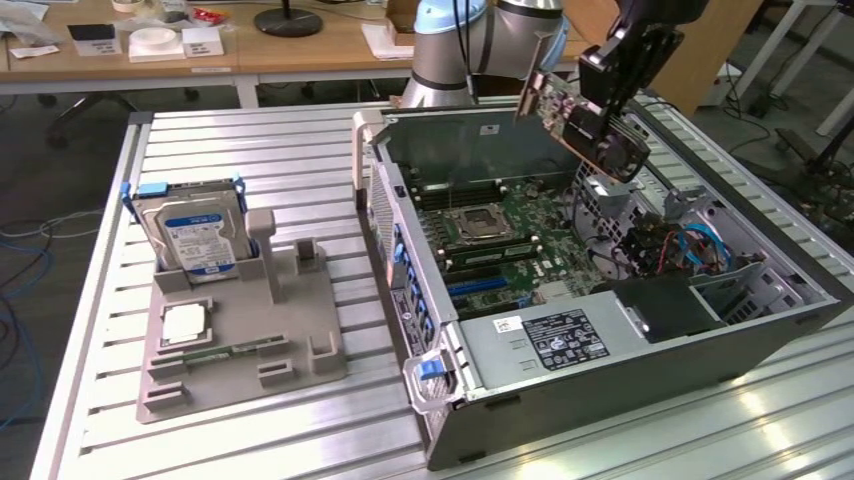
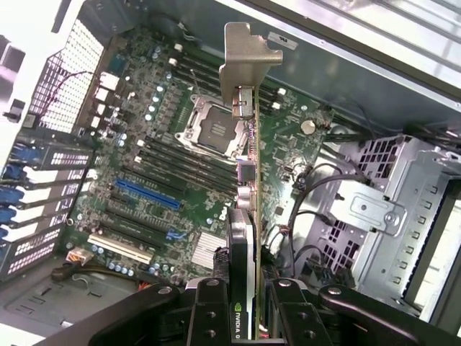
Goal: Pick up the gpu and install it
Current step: 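Insert the gpu into the slot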
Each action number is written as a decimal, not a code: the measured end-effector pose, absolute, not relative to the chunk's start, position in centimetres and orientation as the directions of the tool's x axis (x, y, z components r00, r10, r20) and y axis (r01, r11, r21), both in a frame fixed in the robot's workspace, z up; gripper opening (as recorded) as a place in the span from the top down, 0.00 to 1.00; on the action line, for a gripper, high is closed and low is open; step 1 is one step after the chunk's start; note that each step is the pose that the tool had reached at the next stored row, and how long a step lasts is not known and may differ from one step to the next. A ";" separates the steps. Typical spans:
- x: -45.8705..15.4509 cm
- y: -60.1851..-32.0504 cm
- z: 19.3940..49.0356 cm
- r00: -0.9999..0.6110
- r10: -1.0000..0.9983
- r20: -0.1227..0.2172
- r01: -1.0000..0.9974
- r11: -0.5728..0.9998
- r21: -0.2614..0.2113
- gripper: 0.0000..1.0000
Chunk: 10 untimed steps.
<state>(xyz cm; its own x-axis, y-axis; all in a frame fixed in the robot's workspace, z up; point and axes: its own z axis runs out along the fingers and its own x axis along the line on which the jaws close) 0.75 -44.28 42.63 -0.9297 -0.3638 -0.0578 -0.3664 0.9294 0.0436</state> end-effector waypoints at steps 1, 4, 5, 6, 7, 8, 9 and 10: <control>0.8 -44.3 42.6 -0.928 -0.368 -0.058 -0.371 0.928 0.044 0.73; 0.8 -44.3 42.6 -0.921 -0.385 -0.058 -0.387 0.921 0.044 0.73; 0.8 -44.3 42.6 -0.919 -0.391 -0.058 -0.394 0.918 0.044 0.73; 0.8 -44.3 42.6 -0.916 -0.398 -0.058 -0.400 0.915 0.044 0.73; 0.8 -44.3 42.6 -0.913 -0.404 -0.058 -0.407 0.912 0.044 0.73; 0.8 -44.3 42.6 -0.910 -0.411 -0.058 -0.414 0.909 0.044 0.73; 0.8 -44.3 42.6 -0.906 -0.418 -0.058 -0.421 0.906 0.044 0.73; 0.8 -44.3 42.6 -0.903 -0.425 -0.058 -0.428 0.903 0.044 0.73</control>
<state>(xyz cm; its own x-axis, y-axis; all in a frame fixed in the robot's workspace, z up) 0.75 -44.28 42.63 -0.9033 -0.4251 -0.0578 -0.4277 0.9029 0.0436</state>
